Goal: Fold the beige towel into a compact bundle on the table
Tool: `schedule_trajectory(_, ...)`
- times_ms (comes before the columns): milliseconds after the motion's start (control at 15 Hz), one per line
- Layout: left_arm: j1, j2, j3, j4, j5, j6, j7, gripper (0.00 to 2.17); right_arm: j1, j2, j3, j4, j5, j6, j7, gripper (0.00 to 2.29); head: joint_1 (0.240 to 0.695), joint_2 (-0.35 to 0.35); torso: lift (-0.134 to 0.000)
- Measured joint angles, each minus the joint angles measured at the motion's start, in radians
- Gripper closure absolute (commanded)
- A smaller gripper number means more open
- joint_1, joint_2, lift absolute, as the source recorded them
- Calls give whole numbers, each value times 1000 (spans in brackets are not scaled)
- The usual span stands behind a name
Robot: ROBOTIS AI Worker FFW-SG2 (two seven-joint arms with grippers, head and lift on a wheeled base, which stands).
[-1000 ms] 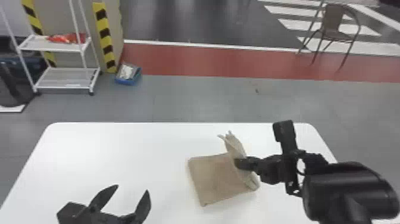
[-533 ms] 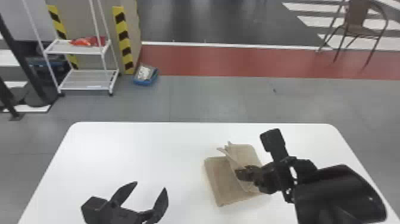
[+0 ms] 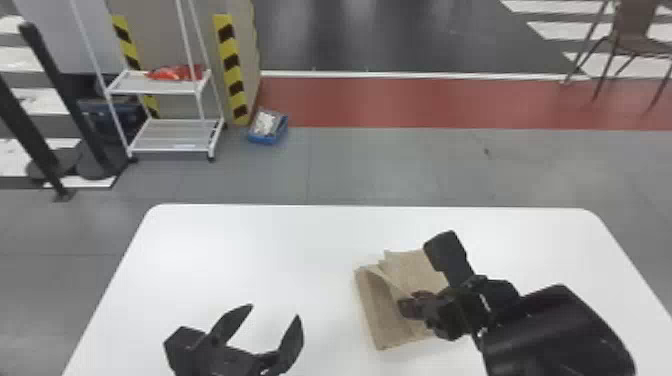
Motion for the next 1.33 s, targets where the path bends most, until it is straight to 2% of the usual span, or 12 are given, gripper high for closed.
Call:
schedule_trajectory(133, 0, 0, 0, 1, 0, 0, 0, 87, 0, 1, 17, 17, 5, -19, -3, 228, 695, 13, 0)
schedule_trajectory(200, 0, 0, 0, 3, 0, 0, 0, 87, 0, 2, 21, 24, 5, -27, -2, 120, 695, 16, 0)
schedule_trajectory(600, -7, 0, 2, 12, 0, 0, 0, 87, 33, 0, -14, -2, -13, -113, 48, 107, 695, 27, 0)
schedule_trajectory(867, -12, -1, 2, 18, 0, 0, 0, 87, 66, 1, -59, -59, -88, -147, 96, 124, 695, 37, 0)
schedule_trajectory(1000, -13, -1, 4, 18, 0, -1, 0, 87, 85, 0, -77, -97, -102, -134, 126, 235, 695, 38, 0)
schedule_trajectory(1067, -13, 0, 4, 18, 0, -1, 0, 87, 97, -1, -89, -116, -102, -122, 154, 400, 695, 37, 0)
schedule_trajectory(1133, -14, 0, 5, 18, 0, 0, -1, 87, 110, -4, -105, -133, -101, -112, 198, 694, 695, 36, 0)
schedule_trajectory(1267, -14, 0, 6, 18, 0, 0, -2, 87, 142, -13, -142, -165, -96, -108, 283, 1588, 695, 26, 0)
schedule_trajectory(1333, -15, 0, 6, 18, 0, 0, -4, 87, 160, -20, -162, -183, -91, -111, 300, 1720, 695, 18, 0)
